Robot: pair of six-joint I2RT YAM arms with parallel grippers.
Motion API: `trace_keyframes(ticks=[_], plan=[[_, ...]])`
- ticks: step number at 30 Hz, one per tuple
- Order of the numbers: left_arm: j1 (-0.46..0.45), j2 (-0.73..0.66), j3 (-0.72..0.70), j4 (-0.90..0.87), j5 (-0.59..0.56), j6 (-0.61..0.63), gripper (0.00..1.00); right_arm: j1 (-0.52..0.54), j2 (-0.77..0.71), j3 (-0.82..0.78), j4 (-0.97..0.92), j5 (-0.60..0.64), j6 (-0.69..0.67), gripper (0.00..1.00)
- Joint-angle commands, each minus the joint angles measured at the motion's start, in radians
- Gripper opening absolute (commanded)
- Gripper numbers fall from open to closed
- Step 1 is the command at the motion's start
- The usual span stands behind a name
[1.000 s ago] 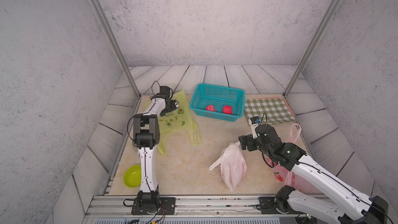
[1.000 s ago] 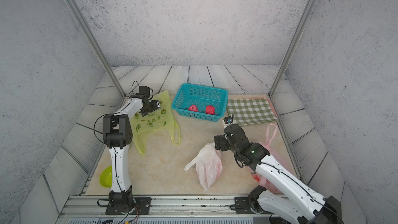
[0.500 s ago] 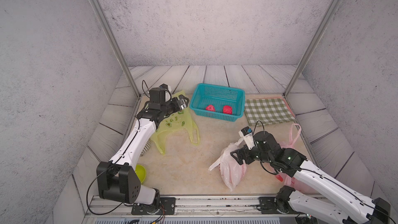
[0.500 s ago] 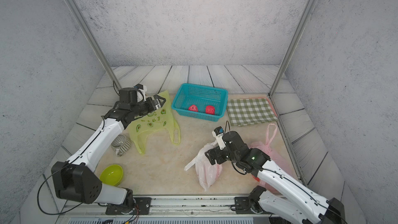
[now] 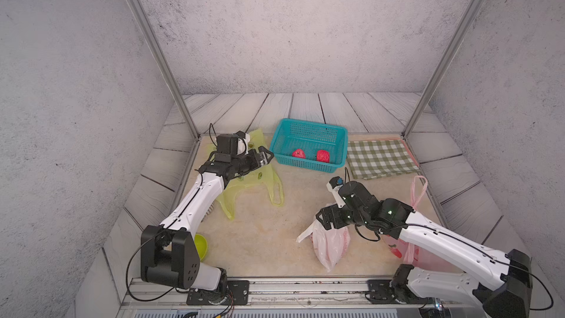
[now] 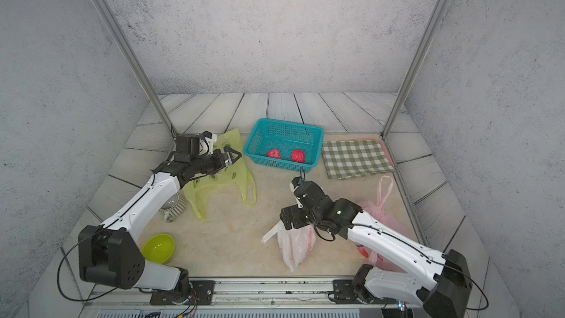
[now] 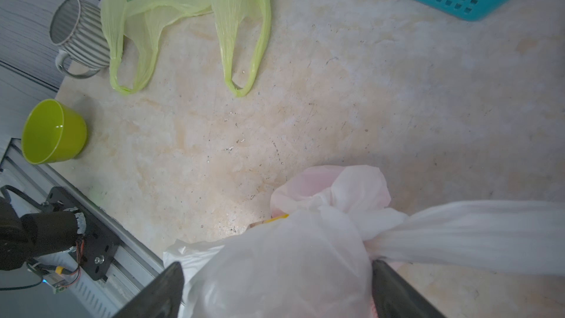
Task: Untie the knot of a plastic bag & take out the apple
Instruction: Untie the plastic bag at the center of the board.
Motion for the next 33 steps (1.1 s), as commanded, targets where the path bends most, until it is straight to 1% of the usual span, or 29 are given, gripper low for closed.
trace_keyframes(ticks=[1, 3, 4, 5, 8, 11, 14, 16, 17, 19, 21, 22, 23, 24, 25, 28, 29, 31, 33], plan=[[-0.002, -0.045, -0.009, 0.001, -0.007, 0.03, 0.95, 0.037, 0.034, 0.031, -0.067, 0.114, 0.07, 0.96], [-0.002, -0.056, -0.01, -0.001, -0.009, 0.035, 0.95, 0.043, 0.048, 0.026, -0.094, 0.151, 0.096, 0.94], [-0.002, -0.059, -0.011, -0.003, -0.009, 0.037, 0.95, 0.043, 0.045, 0.019, -0.1, 0.167, 0.107, 0.9], [-0.002, -0.064, -0.011, -0.005, -0.01, 0.039, 0.95, 0.043, 0.034, 0.008, -0.104, 0.182, 0.115, 0.83], [-0.004, -0.069, -0.016, -0.001, -0.009, 0.045, 0.95, 0.043, -0.002, 0.014, -0.145, 0.222, 0.12, 0.49], [-0.004, -0.058, -0.02, 0.005, 0.003, 0.058, 0.96, 0.044, -0.01, 0.086, -0.24, 0.248, 0.08, 0.25], [-0.002, -0.041, -0.019, 0.017, 0.037, 0.066, 0.95, 0.044, 0.022, 0.186, -0.342, 0.26, 0.016, 0.0], [-0.002, -0.027, -0.023, 0.056, 0.132, 0.07, 0.93, 0.042, 0.052, 0.241, -0.369, 0.268, -0.05, 0.0], [-0.002, -0.015, -0.026, 0.078, 0.185, 0.067, 0.93, 0.041, 0.067, 0.266, -0.36, 0.268, -0.113, 0.0], [-0.002, 0.008, -0.021, 0.107, 0.271, 0.059, 0.91, 0.041, 0.097, 0.306, -0.313, 0.267, -0.255, 0.0], [-0.003, 0.024, -0.025, 0.138, 0.317, 0.053, 0.9, 0.039, 0.108, 0.314, -0.229, 0.247, -0.43, 0.0], [-0.003, 0.028, -0.031, 0.151, 0.332, 0.049, 0.9, 0.04, 0.096, 0.295, -0.181, 0.202, -0.518, 0.0], [-0.004, 0.031, -0.038, 0.173, 0.35, 0.043, 0.89, 0.041, 0.07, 0.253, -0.113, 0.142, -0.604, 0.0], [-0.005, 0.032, -0.045, 0.189, 0.359, 0.038, 0.88, 0.04, 0.038, 0.208, -0.059, 0.105, -0.651, 0.0], [-0.008, 0.035, -0.048, 0.199, 0.366, 0.036, 0.87, 0.039, -0.005, 0.139, 0.012, 0.073, -0.708, 0.0], [-0.038, 0.047, -0.036, 0.174, 0.388, 0.06, 0.84, 0.04, -0.15, -0.103, 0.166, -0.053, -0.944, 0.0], [-0.063, 0.049, -0.02, 0.117, 0.387, 0.094, 0.83, 0.04, -0.195, -0.177, 0.21, -0.046, -0.97, 0.0], [-0.127, 0.051, 0.022, -0.02, 0.376, 0.177, 0.83, 0.029, -0.245, -0.251, 0.242, -0.052, -0.973, 0.0], [-0.194, 0.037, 0.008, -0.075, 0.347, 0.186, 0.83, 0.023, -0.273, -0.294, 0.232, -0.087, -0.996, 0.0]])
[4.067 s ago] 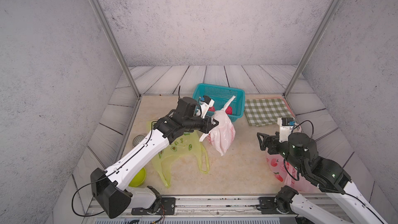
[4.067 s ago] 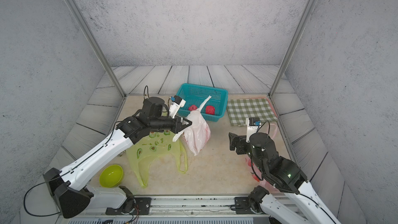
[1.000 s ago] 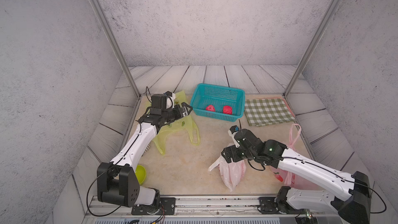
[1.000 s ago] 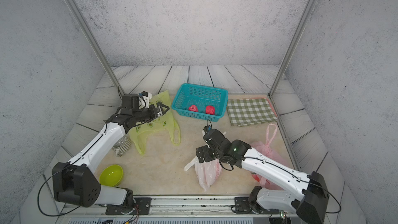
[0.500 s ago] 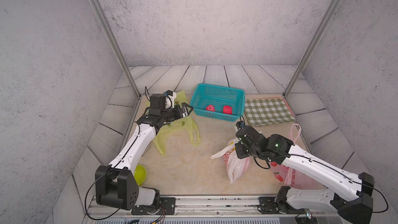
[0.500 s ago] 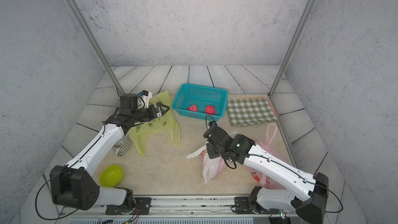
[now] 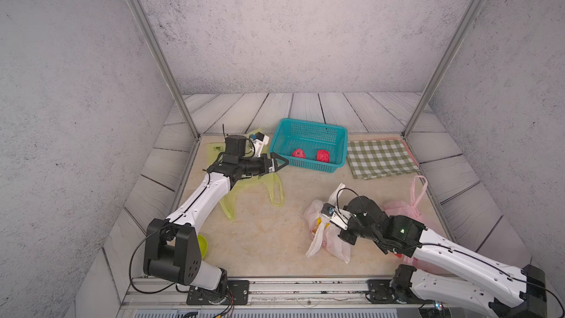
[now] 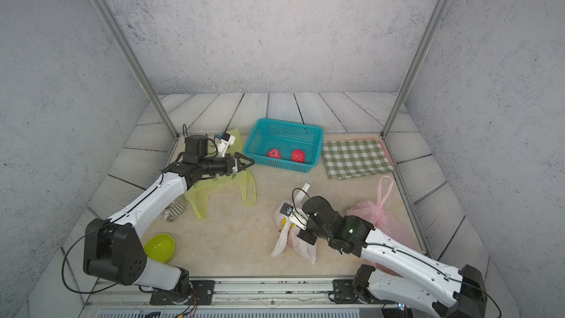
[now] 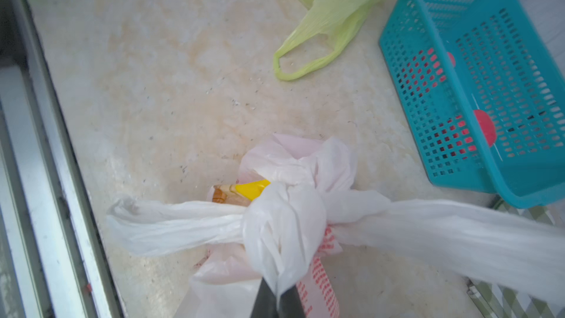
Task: Untie the knot of a plastic bag & take out the apple
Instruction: Untie the plastic bag at the center of the board.
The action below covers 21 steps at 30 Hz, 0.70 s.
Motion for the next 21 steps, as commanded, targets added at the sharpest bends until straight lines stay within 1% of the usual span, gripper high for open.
trace_keyframes(ticks=[1, 3, 5, 7, 11, 15, 18, 21], plan=[[-0.104, -0.021, -0.011, -0.115, 0.012, 0.044, 0.84, -0.012, -0.045, -0.062, 0.097, -0.105, -0.168, 0.0], [-0.148, -0.042, -0.081, -0.067, 0.045, -0.04, 0.85, -0.012, -0.066, -0.095, 0.089, -0.141, -0.214, 0.0], [-0.182, -0.065, -0.151, -0.013, 0.103, -0.129, 0.85, -0.012, -0.089, -0.117, 0.09, -0.167, -0.25, 0.0], [-0.219, -0.091, -0.195, -0.002, 0.114, -0.179, 0.85, -0.012, -0.102, -0.125, 0.1, -0.191, -0.272, 0.0], [-0.28, -0.095, -0.218, -0.058, 0.103, -0.208, 0.89, -0.012, -0.096, -0.12, 0.089, -0.193, -0.279, 0.0], [-0.303, -0.003, -0.195, -0.099, 0.168, -0.243, 0.89, -0.011, -0.108, -0.127, 0.115, -0.211, -0.269, 0.0], [-0.324, 0.085, -0.145, -0.171, 0.219, -0.224, 0.85, -0.011, -0.112, -0.128, 0.123, -0.207, -0.259, 0.0], [-0.346, 0.114, -0.139, -0.191, 0.213, -0.217, 0.8, -0.012, -0.114, -0.123, 0.113, -0.195, -0.257, 0.0]])
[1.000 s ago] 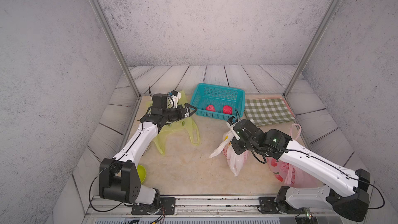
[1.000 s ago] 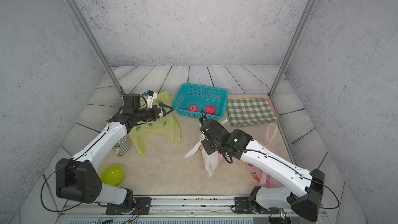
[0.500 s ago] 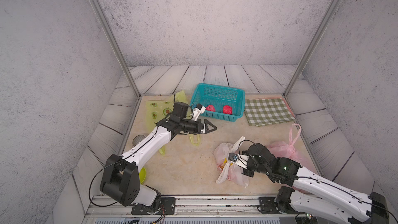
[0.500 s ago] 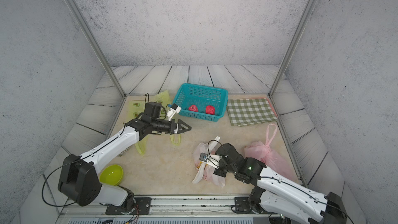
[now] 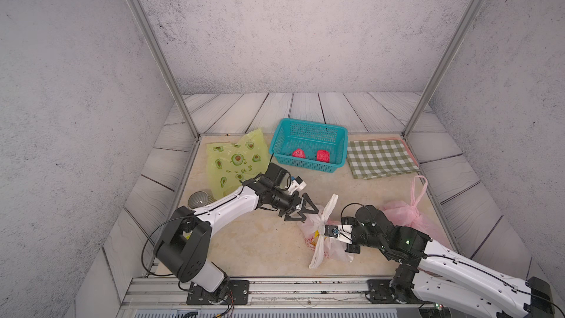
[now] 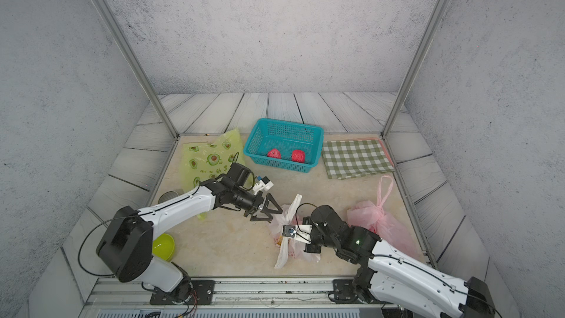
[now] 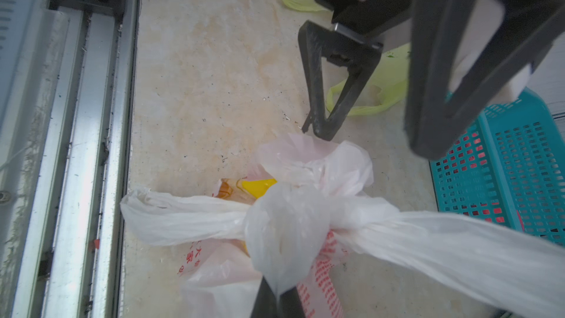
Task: Untie the knot of a plastic bag & take out the apple
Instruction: Untie the plastic bag at the center of the board.
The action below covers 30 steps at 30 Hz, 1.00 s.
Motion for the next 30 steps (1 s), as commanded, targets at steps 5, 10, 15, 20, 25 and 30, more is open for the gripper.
trace_keyframes(ticks=[5, 10, 15, 20, 25, 30], plan=[[-0.027, 0.044, 0.038, -0.091, 0.011, 0.022, 0.75, -0.001, -0.024, -0.007, 0.016, -0.016, 0.008, 0.0], [-0.028, 0.082, 0.065, -0.081, 0.013, 0.028, 0.43, -0.001, -0.02, -0.012, 0.008, -0.041, 0.011, 0.0], [-0.025, 0.111, 0.118, -0.116, 0.006, 0.08, 0.0, -0.001, -0.027, -0.014, 0.007, -0.059, 0.015, 0.0], [0.022, 0.105, 0.143, -0.222, -0.095, 0.177, 0.0, -0.001, -0.082, -0.029, 0.038, 0.055, 0.062, 0.0], [0.153, 0.018, 0.059, -0.224, -0.153, 0.203, 0.0, -0.002, -0.154, -0.053, 0.065, 0.217, 0.091, 0.0], [0.275, -0.076, 0.009, -0.26, -0.169, 0.235, 0.0, -0.002, -0.183, -0.077, 0.113, 0.388, 0.125, 0.0]])
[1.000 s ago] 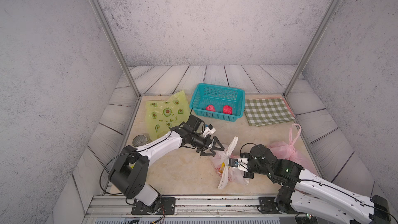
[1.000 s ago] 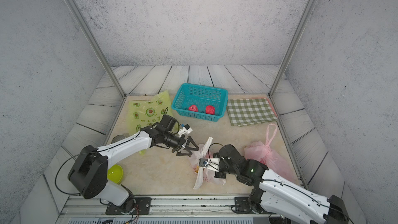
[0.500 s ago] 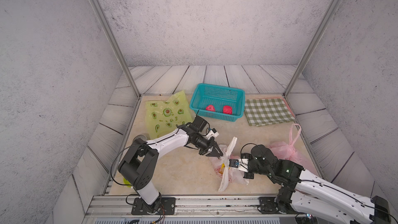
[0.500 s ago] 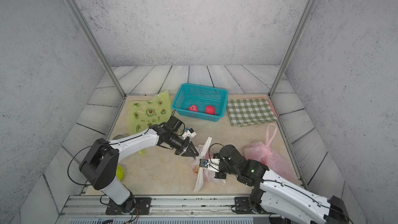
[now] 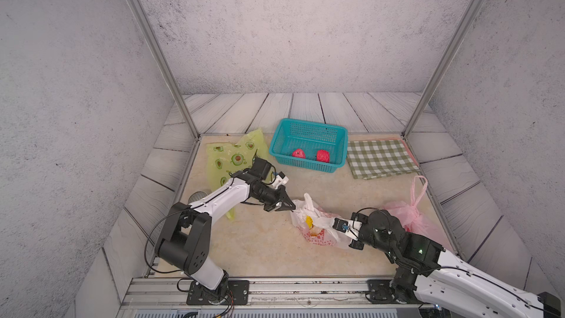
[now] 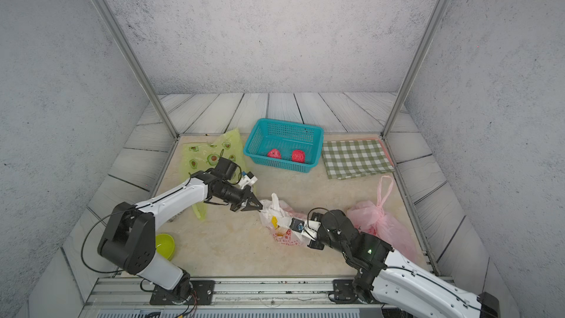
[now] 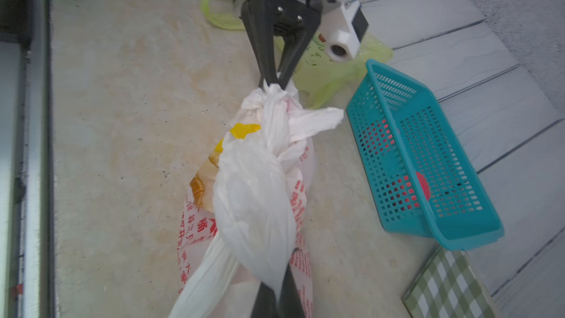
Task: Untie the knot of a plastic bag & take out the apple
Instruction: Untie the plastic bag at the center of the board.
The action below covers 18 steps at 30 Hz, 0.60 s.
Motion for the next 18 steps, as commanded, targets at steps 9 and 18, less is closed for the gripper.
trace_keyframes(ticks=[9, 18], plan=[[0.224, -0.198, -0.069, -0.114, -0.038, 0.091, 0.0, -0.008, -0.074, -0.084, 0.177, 0.408, 0.141, 0.08], [0.254, -0.288, -0.205, 0.123, 0.124, -0.06, 0.44, -0.014, -0.048, -0.017, 0.125, 0.275, 0.207, 0.5]])
